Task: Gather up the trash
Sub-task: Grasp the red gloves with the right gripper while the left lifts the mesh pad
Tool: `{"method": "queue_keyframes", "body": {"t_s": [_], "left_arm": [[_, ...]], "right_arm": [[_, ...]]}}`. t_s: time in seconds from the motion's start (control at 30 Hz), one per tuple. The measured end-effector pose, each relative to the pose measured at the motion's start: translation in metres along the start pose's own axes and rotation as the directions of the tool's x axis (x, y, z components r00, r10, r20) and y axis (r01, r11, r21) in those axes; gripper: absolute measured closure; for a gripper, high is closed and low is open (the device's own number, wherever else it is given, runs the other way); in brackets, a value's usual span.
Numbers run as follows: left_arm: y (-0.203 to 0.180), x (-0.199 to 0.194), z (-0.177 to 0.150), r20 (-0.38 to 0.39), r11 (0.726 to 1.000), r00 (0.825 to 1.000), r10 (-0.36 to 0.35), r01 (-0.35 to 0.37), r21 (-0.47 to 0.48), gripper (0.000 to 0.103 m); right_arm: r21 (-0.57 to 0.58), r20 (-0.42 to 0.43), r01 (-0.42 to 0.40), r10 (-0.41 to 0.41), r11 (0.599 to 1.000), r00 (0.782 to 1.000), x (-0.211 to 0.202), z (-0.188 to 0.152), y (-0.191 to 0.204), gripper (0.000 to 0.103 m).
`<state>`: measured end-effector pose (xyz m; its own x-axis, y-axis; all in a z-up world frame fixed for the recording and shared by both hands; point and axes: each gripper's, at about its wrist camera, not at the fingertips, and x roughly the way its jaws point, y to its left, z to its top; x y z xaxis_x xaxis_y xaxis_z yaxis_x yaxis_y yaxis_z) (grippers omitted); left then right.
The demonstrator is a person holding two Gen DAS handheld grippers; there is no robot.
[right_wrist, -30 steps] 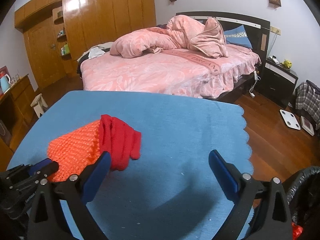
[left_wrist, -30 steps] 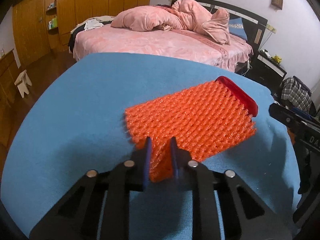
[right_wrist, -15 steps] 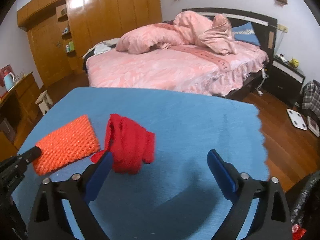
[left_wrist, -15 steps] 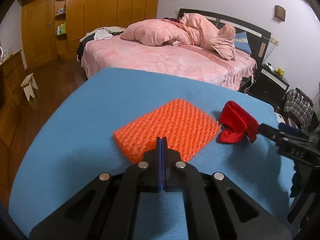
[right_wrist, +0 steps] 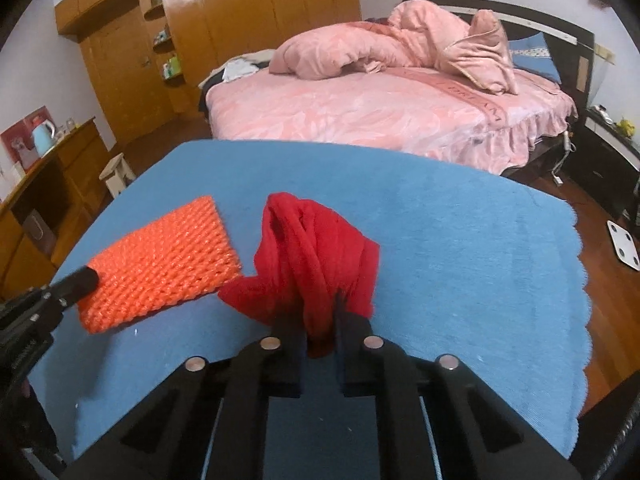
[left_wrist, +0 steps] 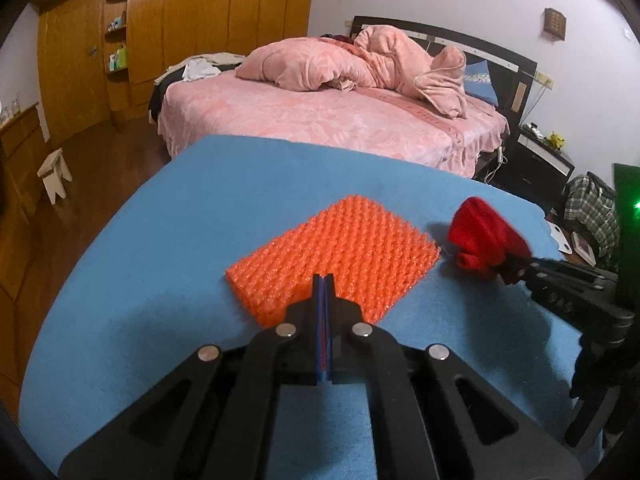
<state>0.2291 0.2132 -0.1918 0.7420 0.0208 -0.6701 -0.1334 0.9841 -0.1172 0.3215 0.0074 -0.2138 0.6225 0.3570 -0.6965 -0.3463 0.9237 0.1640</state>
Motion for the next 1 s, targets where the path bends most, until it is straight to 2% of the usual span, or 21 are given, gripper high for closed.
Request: {"method": "queue_keyframes", "body": {"t_s": [0.03, 0.07, 0.13, 0.3, 0.5, 0.57, 0.6, 0.67, 0.7, 0.73, 0.77, 0.87, 1.0], "left_arm": [[0.001, 0.002, 0.000, -0.004, 1.000, 1.000, 0.000, 0.000, -0.001, 0.092], [0.001, 0.001, 0.000, -0.007, 1.000, 1.000, 0.008, -0.008, 0.001, 0.067], [0.002, 0.001, -0.001, -0.001, 1.000, 1.000, 0.020, -0.020, -0.005, 0.038], [0.005, 0.011, -0.007, -0.047, 0.999, 0.998, 0.048, -0.049, -0.009, 0.026], [0.009, 0.031, -0.015, -0.146, 0.998, 0.988, 0.053, -0.057, -0.024, 0.025], [0.007, 0.033, -0.016, -0.151, 0.998, 0.987, 0.061, -0.064, -0.014, 0.029], [0.006, 0.033, -0.016, -0.149, 0.998, 0.987, 0.057, -0.058, -0.004, 0.033], [0.005, 0.030, -0.018, -0.140, 0.999, 0.989, 0.051, -0.051, 0.004, 0.054], [0.004, 0.029, -0.018, -0.134, 0.999, 0.990, 0.041, -0.041, 0.004, 0.058], [0.003, 0.029, -0.018, -0.133, 0.999, 0.991, 0.033, -0.033, 0.005, 0.068], [0.001, 0.028, -0.019, -0.133, 1.000, 0.991, 0.024, -0.023, 0.009, 0.083], [-0.005, 0.027, -0.019, -0.127, 1.000, 0.992, 0.013, -0.009, 0.027, 0.090], [-0.006, 0.017, -0.017, -0.090, 1.000, 0.996, -0.009, 0.010, 0.017, 0.091]], "right_arm": [[0.010, 0.014, 0.002, -0.002, 1.000, 1.000, -0.006, 0.000, -0.002, 0.093], [0.012, 0.019, 0.002, -0.003, 1.000, 1.000, -0.007, 0.002, -0.003, 0.093], [0.012, 0.030, -0.001, 0.001, 1.000, 1.000, -0.014, 0.004, -0.005, 0.093], [0.002, 0.038, 0.002, -0.002, 1.000, 0.999, -0.022, 0.003, -0.006, 0.093], [0.005, 0.022, 0.012, -0.012, 1.000, 1.000, -0.020, -0.002, -0.008, 0.093], [0.007, 0.020, 0.014, -0.014, 1.000, 1.000, -0.020, -0.003, -0.008, 0.093], [0.007, 0.020, 0.015, -0.015, 1.000, 1.000, -0.020, -0.004, -0.008, 0.093], [0.008, 0.020, 0.016, -0.016, 1.000, 1.000, -0.022, -0.005, -0.008, 0.093], [0.006, 0.020, 0.016, -0.016, 1.000, 1.000, -0.022, -0.005, -0.008, 0.093], [0.003, 0.019, 0.017, -0.017, 1.000, 1.000, -0.022, -0.005, -0.008, 0.093], [0.000, 0.019, 0.017, -0.017, 1.000, 1.000, -0.023, -0.006, -0.007, 0.093], [-0.006, 0.020, 0.017, -0.017, 1.000, 1.000, -0.026, -0.007, -0.007, 0.093], [0.004, 0.036, 0.012, -0.012, 1.000, 0.999, -0.036, -0.008, -0.010, 0.093]]}}
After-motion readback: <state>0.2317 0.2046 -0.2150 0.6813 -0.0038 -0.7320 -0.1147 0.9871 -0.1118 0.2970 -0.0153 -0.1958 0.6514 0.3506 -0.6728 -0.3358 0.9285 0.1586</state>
